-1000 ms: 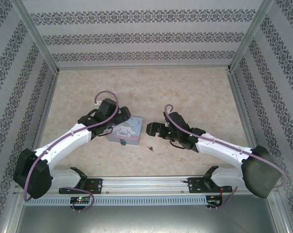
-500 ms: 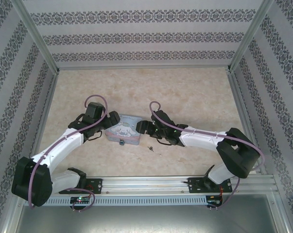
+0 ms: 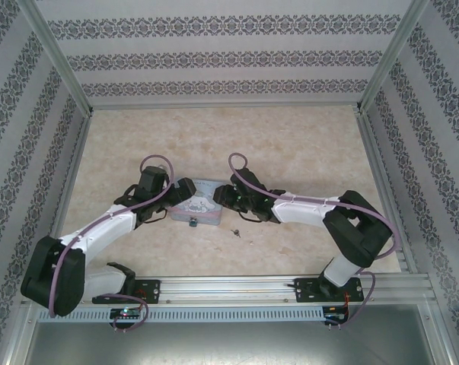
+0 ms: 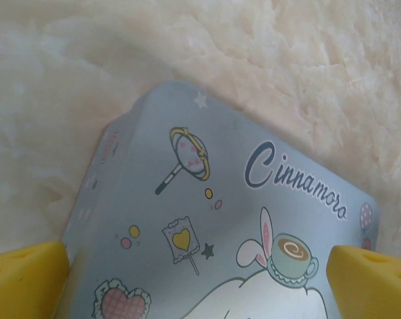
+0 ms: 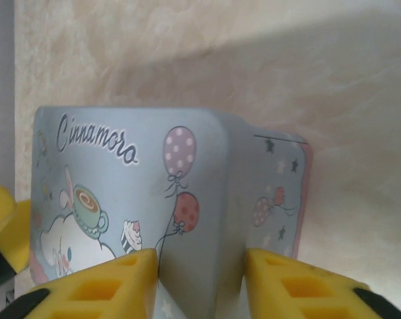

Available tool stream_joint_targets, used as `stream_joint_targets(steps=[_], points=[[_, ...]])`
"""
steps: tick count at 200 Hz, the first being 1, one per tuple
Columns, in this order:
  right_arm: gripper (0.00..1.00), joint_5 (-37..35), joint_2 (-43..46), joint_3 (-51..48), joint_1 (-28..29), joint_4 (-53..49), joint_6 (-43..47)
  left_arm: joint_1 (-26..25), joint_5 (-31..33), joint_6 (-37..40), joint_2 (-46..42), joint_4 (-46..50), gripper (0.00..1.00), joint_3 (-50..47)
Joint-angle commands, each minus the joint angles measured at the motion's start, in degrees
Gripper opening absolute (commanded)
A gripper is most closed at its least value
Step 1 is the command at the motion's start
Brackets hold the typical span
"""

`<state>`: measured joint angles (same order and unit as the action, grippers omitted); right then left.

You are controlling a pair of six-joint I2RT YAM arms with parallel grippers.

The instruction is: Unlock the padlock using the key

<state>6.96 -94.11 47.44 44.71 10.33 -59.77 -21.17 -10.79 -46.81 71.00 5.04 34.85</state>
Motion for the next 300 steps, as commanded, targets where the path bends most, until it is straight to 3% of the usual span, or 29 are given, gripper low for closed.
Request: stream_joint_targets(steps=[1, 66, 134, 195, 258, 300], points=[[0.35, 0.03, -1.24, 1.52, -1.81, 0.92, -0.27, -2.73, -1.85, -2.61, 2.87, -5.89, 0.99, 1.56], [0.36, 1.11, 0.18, 0.43, -7.71, 0.29, -0.15, -8.89, -0.23, -3.2, 12.61, -8.44, 0.99, 8.68], [0.38, 0.77, 4.07, -4.23, -9.46, 0.68, -0.42, -13.3, 0.79, -3.97, 18.62, -9.12, 0.99, 13.55], [0.48, 0.95, 6.28, -6.7, -11.73, 0.93, -0.04, -16.42, 3.13, -7.42, 21.59, -10.18, 0.99, 14.32], [0.67, 3.77, 16.72, -9.84, -17.66, -3.29, 4.71, -15.93, 11.06, -6.89, 16.1, -3.92, 0.99, 13.96], [0.71, 5.37, 27.94, -14.29, -17.02, -11.79, 12.0, -15.27, 17.81, -2.62, 6.91, 2.73, 0.99, 13.25]])
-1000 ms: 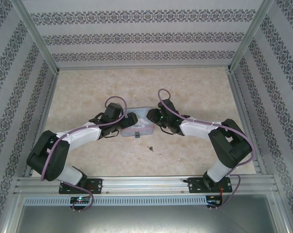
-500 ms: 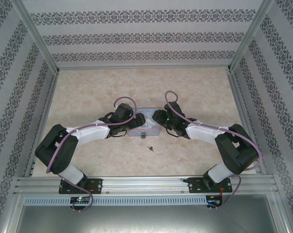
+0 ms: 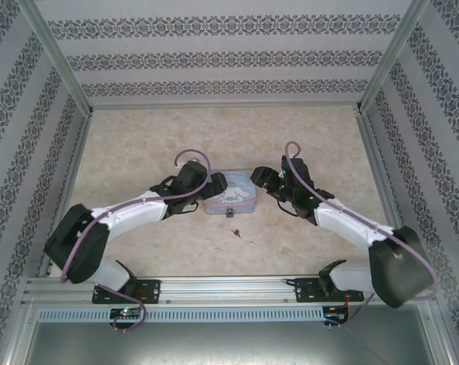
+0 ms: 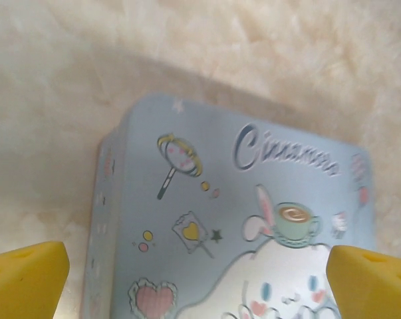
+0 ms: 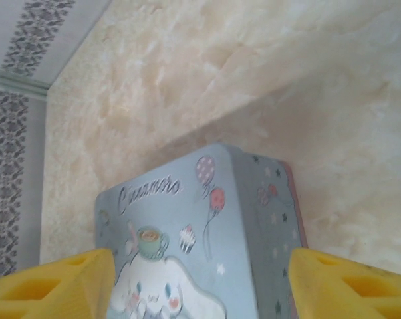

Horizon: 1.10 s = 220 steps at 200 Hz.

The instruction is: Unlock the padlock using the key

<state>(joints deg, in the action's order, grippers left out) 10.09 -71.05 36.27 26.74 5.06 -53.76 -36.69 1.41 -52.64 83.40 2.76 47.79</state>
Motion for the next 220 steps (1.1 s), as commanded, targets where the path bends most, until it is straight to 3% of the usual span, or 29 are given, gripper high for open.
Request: stream_joint_targets(steps=[1, 52, 82, 97, 130, 220], points=[[0.71, 2.28, 5.09, -3.3, 1.08, -6.71, 6.18, 0.27, 5.71, 3.28, -5.77, 5.07, 0.99, 0.25], [0.72, -0.83, 7.87, -7.36, 12.2, -12.01, 13.58, 1.16, 6.24, 9.11, -11.81, 12.7, 0.99, -0.12], [0.64, -3.39, 0.97, -4.43, 18.34, -13.28, 16.88, 1.33, 8.39, 9.96, -12.14, 16.95, 0.99, -0.19], [0.54, -4.53, -3.19, -2.09, 20.65, -14.17, 18.43, 1.56, 8.06, 9.51, -13.11, 17.3, 0.99, -1.04], [0.39, -6.49, -10.19, 2.28, 24.09, -16.13, 20.94, 2.01, 7.02, 9.92, -14.31, 18.55, 0.99, -1.5], [0.39, -11.79, -17.38, 6.7, 28.12, -20.19, 22.96, 3.09, 2.65, 8.13, -14.58, 14.45, 0.99, -4.48]])
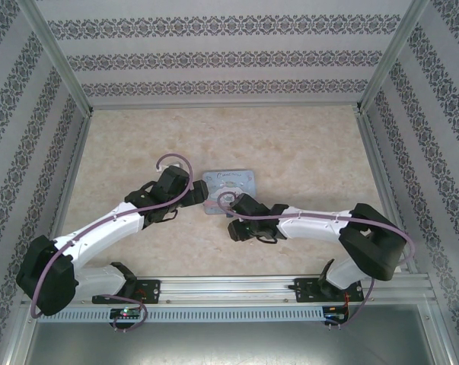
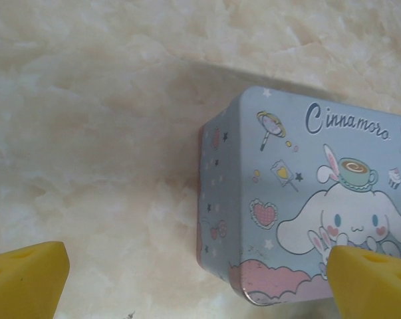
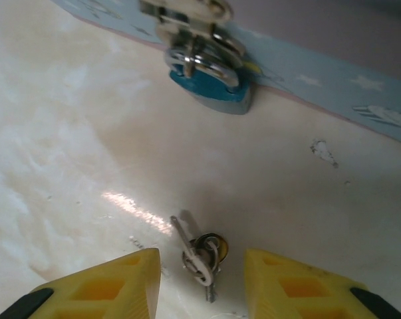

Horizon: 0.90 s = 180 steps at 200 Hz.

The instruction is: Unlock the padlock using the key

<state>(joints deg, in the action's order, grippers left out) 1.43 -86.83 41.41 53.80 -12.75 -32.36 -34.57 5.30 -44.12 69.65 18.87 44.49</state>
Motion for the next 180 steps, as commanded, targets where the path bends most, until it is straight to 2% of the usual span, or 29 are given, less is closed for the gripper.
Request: stream_joint_targets(steps=[1, 60, 78, 100, 119, 150, 180], points=[[0.39, -3.21, -1.68, 1.61, 1.1, -2.37, 1.58, 0.98, -1.25, -0.46, -0.87, -1.65, 0.99, -1.21], [0.36, -5.24, -6.95, 4.24, 3.36, -3.03, 2.04, 1.61, -1.63, -1.38, -1.51, -2.32, 0.99, -1.89], [0.28, -5.31, -8.12, 4.8, 3.97, -3.22, 2.13, 1.7, -1.7, -1.66, -1.71, -2.53, 0.99, -2.08], [0.13, -5.47, -7.86, 4.46, 4.42, -3.23, 1.84, 1.77, -1.76, -1.85, -1.88, -2.53, 0.99, -2.08], [0.0, -5.9, -5.5, 3.62, 4.32, -3.32, 1.44, 1.87, -2.02, -1.81, -1.97, -2.48, 0.99, -1.8], [0.0, -4.89, 1.42, 2.06, 2.67, -3.42, 1.23, 1.87, -2.93, -1.89, -2.41, -2.29, 0.99, -1.27], [0.0, 1.46, 10.16, -1.26, -3.1, -0.77, 1.1, 1.86, -6.66, -2.63, -2.69, -3.5, 0.99, -0.75]])
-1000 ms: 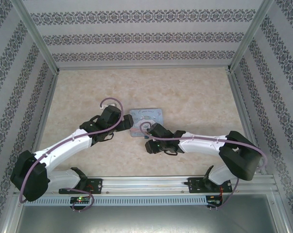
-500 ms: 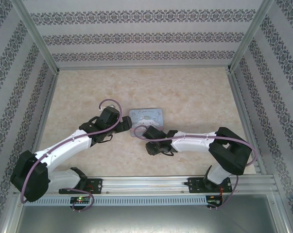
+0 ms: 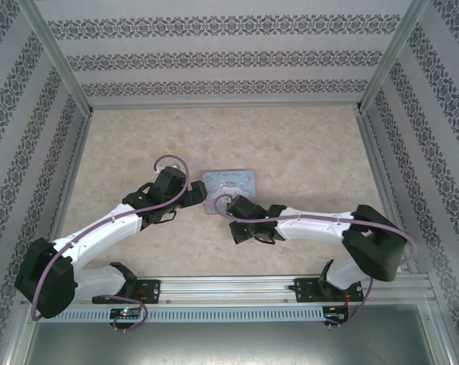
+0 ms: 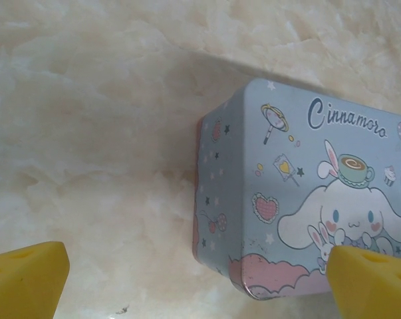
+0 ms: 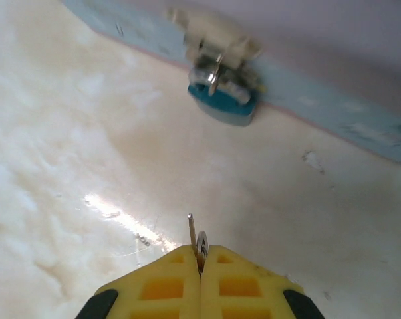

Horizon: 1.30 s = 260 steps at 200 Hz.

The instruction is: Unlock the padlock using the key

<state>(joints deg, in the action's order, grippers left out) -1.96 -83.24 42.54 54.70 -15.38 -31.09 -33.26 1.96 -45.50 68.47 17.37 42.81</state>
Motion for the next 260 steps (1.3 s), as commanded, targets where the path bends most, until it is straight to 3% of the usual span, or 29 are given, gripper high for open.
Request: stream_joint_targets(steps=[1, 59, 111, 209, 260], points=[[0.0, 5.16, 6.81, -2.48, -4.21, 1.98, -0.18, 0.55, -3.47, -1.26, -1.55, -2.08, 0.99, 0.91], [0.0, 26.19, 19.84, -7.65, -19.0, 9.12, 1.72, 0.56, -16.67, -4.76, 0.49, -11.54, 1.0, 1.2], [0.0, 40.51, 21.0, -7.58, -27.47, 15.3, -0.63, 0.31, -27.82, -15.94, 8.04, -30.57, 0.85, -0.24], [0.0, 43.72, 14.97, -6.51, -27.89, 22.55, -5.22, -3.02, -29.22, -16.72, 12.54, -38.3, 0.5, 2.64], [0.0, 43.79, 14.25, -6.42, -27.89, 24.29, -6.33, -4.34, -30.06, -17.65, 14.03, -42.65, 0.42, 1.44]])
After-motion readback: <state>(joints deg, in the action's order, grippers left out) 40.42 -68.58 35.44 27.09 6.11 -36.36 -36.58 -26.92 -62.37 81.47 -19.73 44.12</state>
